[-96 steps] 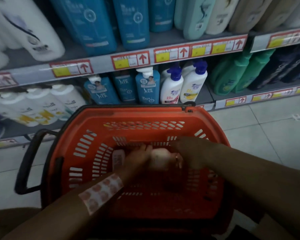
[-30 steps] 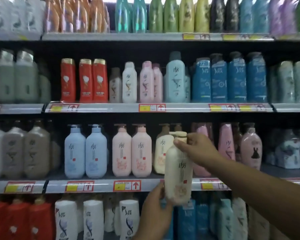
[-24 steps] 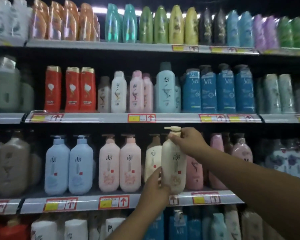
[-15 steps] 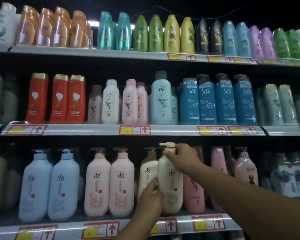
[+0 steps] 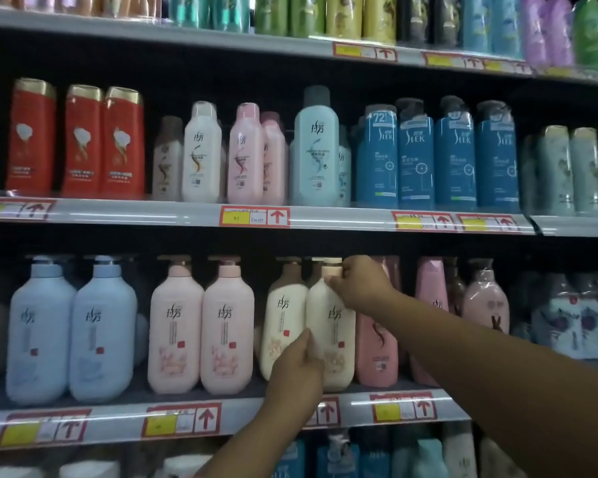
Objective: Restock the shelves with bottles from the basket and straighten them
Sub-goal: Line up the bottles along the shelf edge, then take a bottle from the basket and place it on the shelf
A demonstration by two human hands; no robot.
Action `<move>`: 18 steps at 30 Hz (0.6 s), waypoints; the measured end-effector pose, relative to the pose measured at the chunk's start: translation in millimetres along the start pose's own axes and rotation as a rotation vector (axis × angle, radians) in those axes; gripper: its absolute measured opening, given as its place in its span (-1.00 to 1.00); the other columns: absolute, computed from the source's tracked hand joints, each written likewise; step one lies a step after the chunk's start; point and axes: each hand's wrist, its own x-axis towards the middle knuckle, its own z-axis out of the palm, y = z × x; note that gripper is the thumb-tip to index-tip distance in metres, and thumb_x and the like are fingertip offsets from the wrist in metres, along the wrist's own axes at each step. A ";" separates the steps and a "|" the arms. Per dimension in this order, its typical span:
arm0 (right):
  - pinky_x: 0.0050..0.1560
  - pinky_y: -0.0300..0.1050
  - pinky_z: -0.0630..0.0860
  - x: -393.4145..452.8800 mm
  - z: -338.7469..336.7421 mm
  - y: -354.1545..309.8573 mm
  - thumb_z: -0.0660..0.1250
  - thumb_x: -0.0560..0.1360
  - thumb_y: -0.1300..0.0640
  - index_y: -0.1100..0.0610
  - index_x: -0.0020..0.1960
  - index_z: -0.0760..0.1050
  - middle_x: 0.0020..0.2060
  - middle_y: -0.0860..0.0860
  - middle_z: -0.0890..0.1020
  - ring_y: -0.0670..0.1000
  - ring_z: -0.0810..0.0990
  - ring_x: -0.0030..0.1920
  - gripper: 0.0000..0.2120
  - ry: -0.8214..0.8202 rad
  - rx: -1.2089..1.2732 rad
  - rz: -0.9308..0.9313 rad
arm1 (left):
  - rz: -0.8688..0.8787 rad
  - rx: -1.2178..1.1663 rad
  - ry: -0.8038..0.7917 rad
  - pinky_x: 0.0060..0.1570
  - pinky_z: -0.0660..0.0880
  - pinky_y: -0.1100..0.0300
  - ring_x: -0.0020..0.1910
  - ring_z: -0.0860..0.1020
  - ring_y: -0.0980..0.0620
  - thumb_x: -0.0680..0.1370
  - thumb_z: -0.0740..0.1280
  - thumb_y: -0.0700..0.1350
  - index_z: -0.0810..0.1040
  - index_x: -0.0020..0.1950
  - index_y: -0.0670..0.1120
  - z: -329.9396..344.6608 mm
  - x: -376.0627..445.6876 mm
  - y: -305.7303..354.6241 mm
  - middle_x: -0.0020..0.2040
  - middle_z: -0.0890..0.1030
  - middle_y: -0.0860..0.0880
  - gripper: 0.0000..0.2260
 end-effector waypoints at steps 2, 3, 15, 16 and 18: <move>-0.16 -0.09 0.57 0.2 2.3 0.5 0.42 0.55 0.07 0.15 0.05 0.59 -0.09 0.08 0.67 0.08 0.66 -0.09 -0.83 -0.022 -0.034 0.004 | 0.002 0.011 0.009 0.16 0.40 0.20 0.16 0.46 0.10 0.68 0.15 -0.22 0.44 0.35 0.14 -0.3 -0.7 1.2 0.15 0.51 0.13 -0.67; -0.20 -0.11 0.56 -1.5 3.2 2.2 0.42 0.55 0.08 0.15 0.07 0.57 -0.06 0.09 0.67 0.09 0.66 -0.08 -0.84 -0.028 -0.059 -0.002 | 0.007 0.033 0.001 0.15 0.40 0.21 0.14 0.46 0.12 0.68 0.16 -0.22 0.44 0.34 0.14 -0.2 -1.7 2.3 0.12 0.50 0.15 -0.67; 0.17 0.05 0.56 -98.7 -12.5 12.9 0.38 0.56 0.13 0.09 0.50 0.27 0.29 0.09 0.54 0.13 0.52 0.24 -0.44 -0.205 -0.507 -0.259 | 0.162 0.350 -0.042 -0.02 0.53 0.27 0.29 0.49 0.01 0.64 0.25 -0.13 0.38 0.48 0.13 -20.4 -47.5 11.5 0.33 0.46 0.07 -0.59; 0.22 0.03 0.53 -115.4 -14.1 17.1 0.39 0.55 0.10 0.08 0.53 0.25 0.32 0.08 0.52 0.12 0.49 0.29 -0.40 -0.235 -0.514 -0.263 | 0.194 0.373 -0.049 0.01 0.56 0.22 0.26 0.51 0.03 0.63 0.26 -0.13 0.39 0.46 0.14 -23.2 -58.7 6.5 0.34 0.47 0.09 -0.59; 0.28 0.02 0.48 -151.1 -16.4 28.9 0.41 0.54 0.03 0.06 0.52 0.28 0.35 0.03 0.49 0.10 0.45 0.34 -0.39 -0.284 -0.508 -0.290 | 0.286 0.484 -0.064 0.21 0.53 0.18 0.23 0.49 0.16 0.60 0.27 -0.13 0.41 0.44 0.16 -27.9 -84.5 -8.7 0.34 0.46 0.17 -0.57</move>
